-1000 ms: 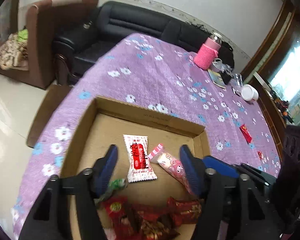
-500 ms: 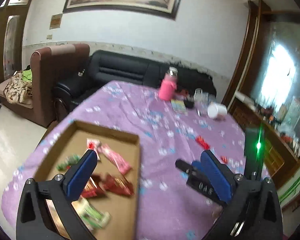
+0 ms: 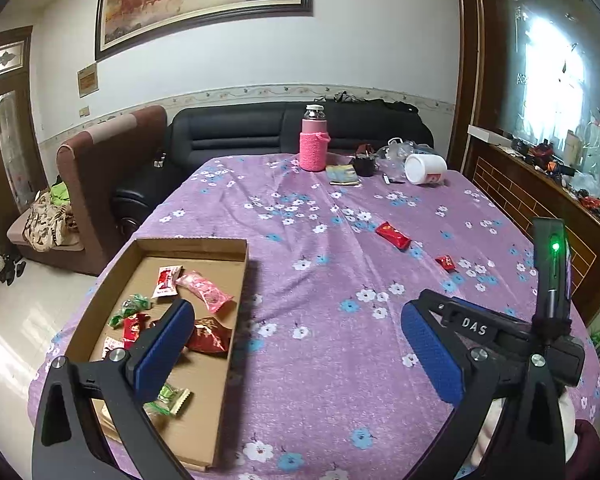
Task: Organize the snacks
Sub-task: 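Move both open tools toward the last red candy packets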
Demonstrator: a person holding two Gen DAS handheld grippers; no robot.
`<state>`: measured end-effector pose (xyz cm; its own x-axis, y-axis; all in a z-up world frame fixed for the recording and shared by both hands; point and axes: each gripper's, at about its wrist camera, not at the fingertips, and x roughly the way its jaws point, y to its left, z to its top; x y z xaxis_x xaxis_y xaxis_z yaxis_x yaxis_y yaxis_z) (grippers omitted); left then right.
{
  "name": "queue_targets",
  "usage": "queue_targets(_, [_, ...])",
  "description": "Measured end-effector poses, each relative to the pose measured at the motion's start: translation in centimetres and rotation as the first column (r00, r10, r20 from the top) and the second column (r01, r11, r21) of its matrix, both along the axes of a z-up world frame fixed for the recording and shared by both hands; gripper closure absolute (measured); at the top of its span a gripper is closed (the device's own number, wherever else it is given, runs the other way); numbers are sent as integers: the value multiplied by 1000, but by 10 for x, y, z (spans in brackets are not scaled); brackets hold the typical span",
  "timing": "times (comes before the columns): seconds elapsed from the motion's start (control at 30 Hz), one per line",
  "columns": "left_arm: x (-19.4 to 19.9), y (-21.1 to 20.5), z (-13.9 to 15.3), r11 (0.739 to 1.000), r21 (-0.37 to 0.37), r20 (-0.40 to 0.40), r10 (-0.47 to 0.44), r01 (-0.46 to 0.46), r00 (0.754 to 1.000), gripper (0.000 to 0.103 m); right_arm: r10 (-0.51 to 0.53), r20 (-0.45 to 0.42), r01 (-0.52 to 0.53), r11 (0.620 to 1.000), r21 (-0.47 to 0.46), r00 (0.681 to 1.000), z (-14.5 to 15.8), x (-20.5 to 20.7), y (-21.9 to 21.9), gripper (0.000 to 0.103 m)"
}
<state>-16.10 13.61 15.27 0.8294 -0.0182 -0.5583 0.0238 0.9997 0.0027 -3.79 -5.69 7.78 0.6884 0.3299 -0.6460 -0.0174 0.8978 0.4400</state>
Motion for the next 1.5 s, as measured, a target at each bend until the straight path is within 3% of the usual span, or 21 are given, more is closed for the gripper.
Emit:
queue_targets(1.3, [29,-25,-43,997,-26,-167,-78,75,983,0,-28,-48,29,999,19,998,-21,10,-25,50])
queue_targets(1.5, [37,-28,-57,992,-76,-220,-117,102,968,0,-52,-40,53,998,16,998,-18,11,-38,50])
